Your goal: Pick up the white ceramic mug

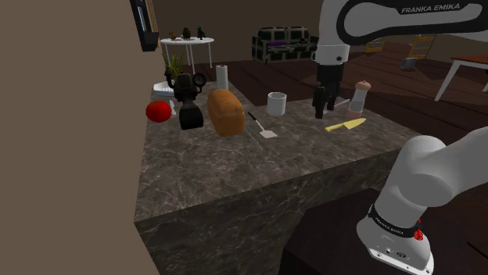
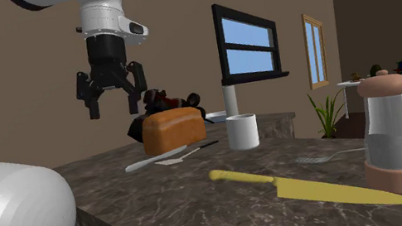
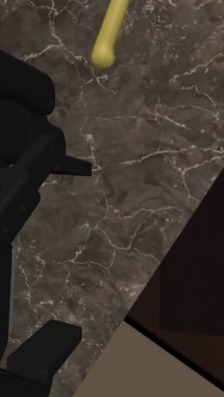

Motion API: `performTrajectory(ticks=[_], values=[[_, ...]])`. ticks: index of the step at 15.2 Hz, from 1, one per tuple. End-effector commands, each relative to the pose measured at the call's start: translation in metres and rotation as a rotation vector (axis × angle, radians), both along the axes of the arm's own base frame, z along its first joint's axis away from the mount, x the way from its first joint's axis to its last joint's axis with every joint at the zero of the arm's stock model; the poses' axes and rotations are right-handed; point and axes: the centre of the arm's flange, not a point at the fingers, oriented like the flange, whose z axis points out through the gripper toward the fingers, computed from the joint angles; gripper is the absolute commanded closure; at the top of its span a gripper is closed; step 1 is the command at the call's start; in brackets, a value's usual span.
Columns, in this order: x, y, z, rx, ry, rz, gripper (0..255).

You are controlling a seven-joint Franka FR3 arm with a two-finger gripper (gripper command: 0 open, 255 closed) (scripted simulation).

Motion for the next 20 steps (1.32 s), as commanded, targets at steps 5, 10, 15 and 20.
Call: performTrajectory(ticks=[5,10,15,20], values=[[0.044,-0.026,-0.011,-0.006,-0.002,-0.007,0],[0.099,-0.058,-0.023,-0.014,-0.005,-0.017,0],[0.153,-0.092,-0.036,-0.021,-0.007,-0.026,0],[0.208,-0.126,-0.048,-0.029,-0.01,-0.035,0]])
